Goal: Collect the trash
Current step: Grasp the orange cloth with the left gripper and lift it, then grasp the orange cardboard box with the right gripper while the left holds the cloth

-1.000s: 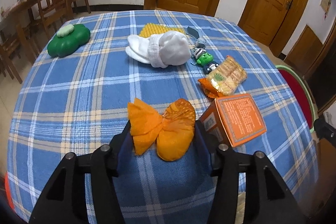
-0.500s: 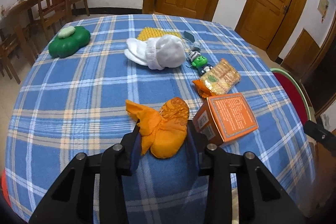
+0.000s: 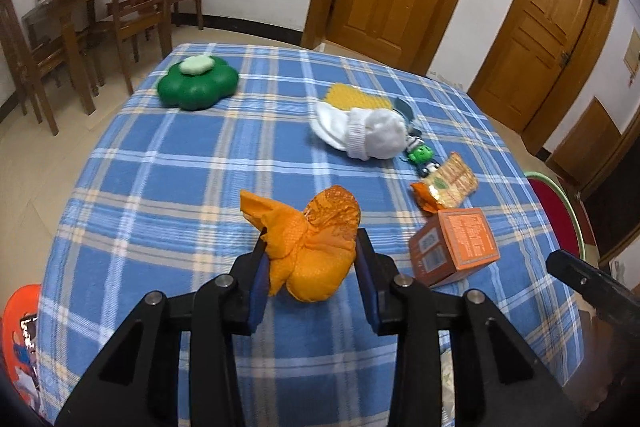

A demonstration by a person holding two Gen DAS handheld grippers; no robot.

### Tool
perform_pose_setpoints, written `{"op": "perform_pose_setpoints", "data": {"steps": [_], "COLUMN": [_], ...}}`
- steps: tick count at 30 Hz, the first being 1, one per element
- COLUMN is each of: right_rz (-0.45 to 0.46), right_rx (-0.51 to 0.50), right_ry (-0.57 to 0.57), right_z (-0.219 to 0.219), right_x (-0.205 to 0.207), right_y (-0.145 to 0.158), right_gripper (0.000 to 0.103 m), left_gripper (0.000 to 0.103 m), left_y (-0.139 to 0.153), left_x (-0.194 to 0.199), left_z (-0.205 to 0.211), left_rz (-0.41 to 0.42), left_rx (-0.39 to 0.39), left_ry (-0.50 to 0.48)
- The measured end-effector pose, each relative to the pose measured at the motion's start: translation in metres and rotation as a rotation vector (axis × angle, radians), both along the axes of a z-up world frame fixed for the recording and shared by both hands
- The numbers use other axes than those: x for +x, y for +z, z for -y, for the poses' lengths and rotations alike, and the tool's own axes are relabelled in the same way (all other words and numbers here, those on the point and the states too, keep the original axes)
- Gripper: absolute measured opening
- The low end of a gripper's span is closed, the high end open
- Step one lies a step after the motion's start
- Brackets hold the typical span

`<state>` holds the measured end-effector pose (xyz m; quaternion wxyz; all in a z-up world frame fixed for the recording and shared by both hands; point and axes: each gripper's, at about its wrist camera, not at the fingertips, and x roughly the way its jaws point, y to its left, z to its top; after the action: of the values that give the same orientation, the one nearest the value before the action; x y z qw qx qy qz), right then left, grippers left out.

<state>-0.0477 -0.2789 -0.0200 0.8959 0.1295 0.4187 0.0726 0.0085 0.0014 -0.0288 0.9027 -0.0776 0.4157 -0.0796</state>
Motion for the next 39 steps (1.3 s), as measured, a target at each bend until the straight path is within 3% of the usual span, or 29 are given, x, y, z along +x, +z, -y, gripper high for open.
{"op": "perform_pose_setpoints", "data": {"steps": [6, 8, 14, 35, 39], "right_rz": [-0.007, -0.011, -0.023, -0.113, -0.129], "right_rx": [-0.001, -0.002, -0.011, -0.027, -0.027], "right_ry": [0.065, 0.086, 0.129, 0.127, 0.13], "right_z": [-0.027, -0.035, -0.057, -0.077, -0.081], "right_x": [0.01, 0.014, 0.023, 0.047, 0.048], "right_y": [-0.001, -0.002, -0.005, -0.028, -0.032], "right_gripper": [0.055, 0.063, 0.067, 0.067, 0.06], "left_gripper": [0.039, 0.039, 0.039, 0.039, 0.038], "left_y": [0.001, 0.001, -0.002, -0.001, -0.002], "left_x": [-0.004, -0.004, -0.005, 0.004, 0.009], "left_z": [-0.018, -0.023, -0.037, -0.043, -0.043], "left_rz": [0.0, 0.0, -0.006, -0.001, -0.004], "left_rx": [-0.008, -0.011, -0.03, -0.064, -0.086], "left_ry": [0.048, 0.062, 0.091, 0.047, 0.024]}}
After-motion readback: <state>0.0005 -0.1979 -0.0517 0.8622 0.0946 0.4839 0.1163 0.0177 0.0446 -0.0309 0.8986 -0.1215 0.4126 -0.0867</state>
